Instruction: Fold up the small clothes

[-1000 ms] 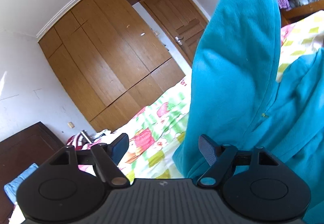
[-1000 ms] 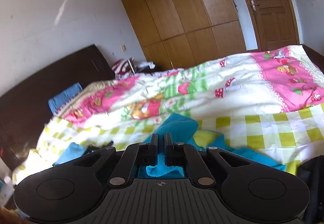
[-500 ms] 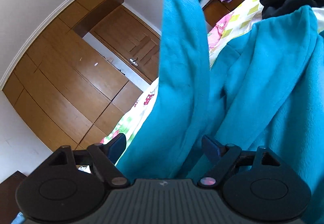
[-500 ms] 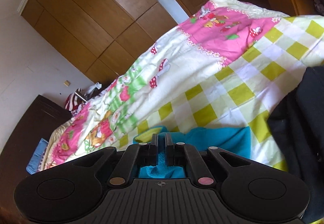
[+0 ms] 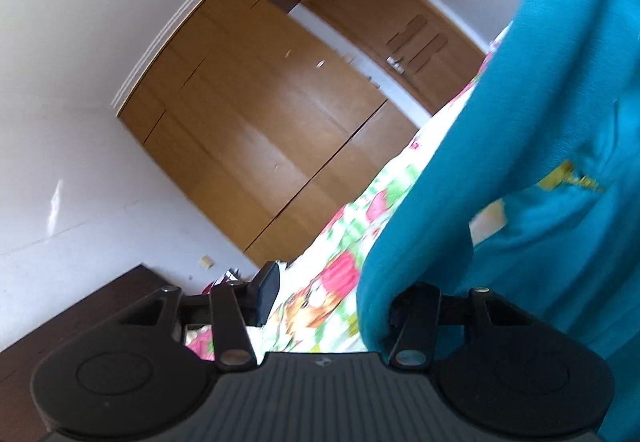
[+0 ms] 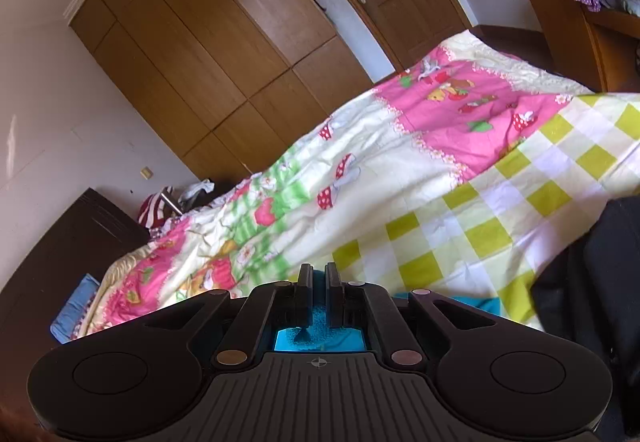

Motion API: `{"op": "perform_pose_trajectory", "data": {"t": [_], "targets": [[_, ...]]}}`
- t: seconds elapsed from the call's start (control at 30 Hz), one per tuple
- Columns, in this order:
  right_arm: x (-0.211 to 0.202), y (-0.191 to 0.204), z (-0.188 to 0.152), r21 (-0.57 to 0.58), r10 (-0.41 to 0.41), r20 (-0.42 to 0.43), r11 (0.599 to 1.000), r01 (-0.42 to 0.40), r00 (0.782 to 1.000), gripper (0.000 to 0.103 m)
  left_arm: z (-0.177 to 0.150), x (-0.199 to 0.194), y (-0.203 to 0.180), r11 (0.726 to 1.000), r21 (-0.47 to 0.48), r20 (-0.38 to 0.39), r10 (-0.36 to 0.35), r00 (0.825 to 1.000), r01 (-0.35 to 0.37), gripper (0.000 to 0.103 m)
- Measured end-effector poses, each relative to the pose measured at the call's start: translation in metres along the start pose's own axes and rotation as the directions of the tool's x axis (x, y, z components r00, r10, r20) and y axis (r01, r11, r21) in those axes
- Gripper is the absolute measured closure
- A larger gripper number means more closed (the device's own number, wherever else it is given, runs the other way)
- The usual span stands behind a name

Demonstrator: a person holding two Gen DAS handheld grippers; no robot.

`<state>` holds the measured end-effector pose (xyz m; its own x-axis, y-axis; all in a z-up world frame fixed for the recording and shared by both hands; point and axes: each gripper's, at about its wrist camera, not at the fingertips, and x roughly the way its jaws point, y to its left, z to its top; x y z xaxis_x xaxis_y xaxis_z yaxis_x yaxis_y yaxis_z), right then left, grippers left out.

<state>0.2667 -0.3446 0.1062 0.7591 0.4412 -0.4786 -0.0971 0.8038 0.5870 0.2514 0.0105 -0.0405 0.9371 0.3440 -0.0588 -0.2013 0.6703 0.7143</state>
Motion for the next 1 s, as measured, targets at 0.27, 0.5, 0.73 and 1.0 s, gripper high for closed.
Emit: {"op": "perform_pose_trajectory", "data": {"t": [0.27, 0.5, 0.73, 1.0], "targets": [[0.098, -0.022, -0.128, -0.257, -0.262, -0.246, 0.946, 0.198, 0.933, 0.095, -0.074, -0.012, -0.033, 0.957, 0.283, -0.040, -0.053, 0.998, 0.063, 0.037], [0.058, -0.018, -0.127, -0.239, -0.186, -0.209, 0.962, 0.134, 0.960, 0.075, -0.067, -0.018, -0.017, 0.972, 0.214, -0.048, -0.094, 0.994, 0.102, 0.036], [0.025, -0.056, -0.129, 0.086, -0.028, -0.148, 0.995, 0.041, 0.989, 0.070, -0.056, -0.013, 0.003, 0.991, 0.062, -0.084, -0.109, 0.990, 0.115, 0.034], [0.041, -0.059, -0.140, 0.102, -0.090, -0.150, 0.989, 0.105, 0.985, 0.069, -0.064, -0.026, -0.010, 0.987, 0.102, -0.059, -0.121, 0.991, 0.127, 0.034]]}}
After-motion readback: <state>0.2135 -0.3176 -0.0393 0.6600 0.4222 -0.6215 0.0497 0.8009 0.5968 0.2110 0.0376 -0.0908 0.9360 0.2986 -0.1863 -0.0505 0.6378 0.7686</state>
